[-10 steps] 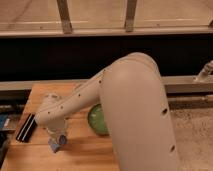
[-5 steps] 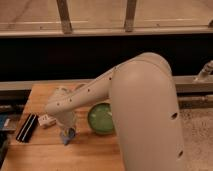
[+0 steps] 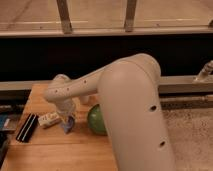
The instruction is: Wipe the white sponge on the table
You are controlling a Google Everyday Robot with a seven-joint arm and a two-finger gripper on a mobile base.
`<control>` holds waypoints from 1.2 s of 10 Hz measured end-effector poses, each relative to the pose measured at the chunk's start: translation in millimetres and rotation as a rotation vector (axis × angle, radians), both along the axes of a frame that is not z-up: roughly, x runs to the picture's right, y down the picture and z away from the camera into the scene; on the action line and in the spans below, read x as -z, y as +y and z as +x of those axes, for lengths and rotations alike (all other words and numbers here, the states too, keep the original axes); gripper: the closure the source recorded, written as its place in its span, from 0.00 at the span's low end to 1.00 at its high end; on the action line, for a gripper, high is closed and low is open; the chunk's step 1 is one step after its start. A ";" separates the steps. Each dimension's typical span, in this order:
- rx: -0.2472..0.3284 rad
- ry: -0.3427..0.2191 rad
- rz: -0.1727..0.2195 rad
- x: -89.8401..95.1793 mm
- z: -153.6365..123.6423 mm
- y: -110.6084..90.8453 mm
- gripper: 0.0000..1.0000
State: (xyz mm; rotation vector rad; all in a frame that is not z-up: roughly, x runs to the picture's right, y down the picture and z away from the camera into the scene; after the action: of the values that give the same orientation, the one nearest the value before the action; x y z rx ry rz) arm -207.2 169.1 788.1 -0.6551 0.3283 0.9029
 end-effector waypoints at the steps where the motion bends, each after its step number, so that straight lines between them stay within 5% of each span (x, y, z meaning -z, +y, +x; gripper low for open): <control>1: 0.023 -0.019 -0.004 0.1 -12.3 1.9 1.00; 5: 0.099 -0.076 -0.025 15.8 -54.1 27.9 1.00; 8: 0.117 -0.043 -0.029 22.5 -47.7 35.7 1.00; 12: 0.089 0.039 -0.045 50.0 6.1 60.3 1.00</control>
State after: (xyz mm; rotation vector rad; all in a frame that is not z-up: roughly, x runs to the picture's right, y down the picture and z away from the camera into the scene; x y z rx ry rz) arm -201.1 229.4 738.1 -0.6600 0.4112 0.8260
